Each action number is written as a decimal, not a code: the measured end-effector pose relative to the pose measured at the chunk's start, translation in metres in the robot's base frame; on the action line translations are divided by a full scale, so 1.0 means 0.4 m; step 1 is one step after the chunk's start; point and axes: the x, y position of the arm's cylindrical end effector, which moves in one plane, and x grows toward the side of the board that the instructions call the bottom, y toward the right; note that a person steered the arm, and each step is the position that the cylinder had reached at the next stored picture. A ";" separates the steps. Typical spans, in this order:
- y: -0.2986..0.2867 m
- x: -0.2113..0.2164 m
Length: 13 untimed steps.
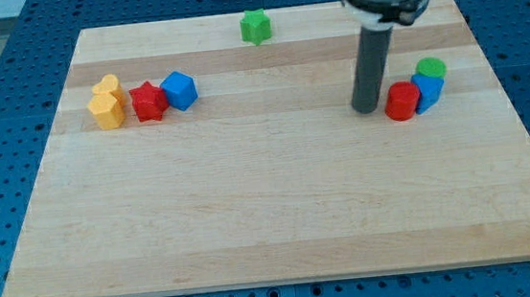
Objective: Separate the yellow heart and the yellow hexagon
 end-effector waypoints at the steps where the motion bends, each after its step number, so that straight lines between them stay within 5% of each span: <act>1: -0.141 0.041; 7: -0.908 0.048; 10: -0.916 -0.119; 13: -0.776 -0.111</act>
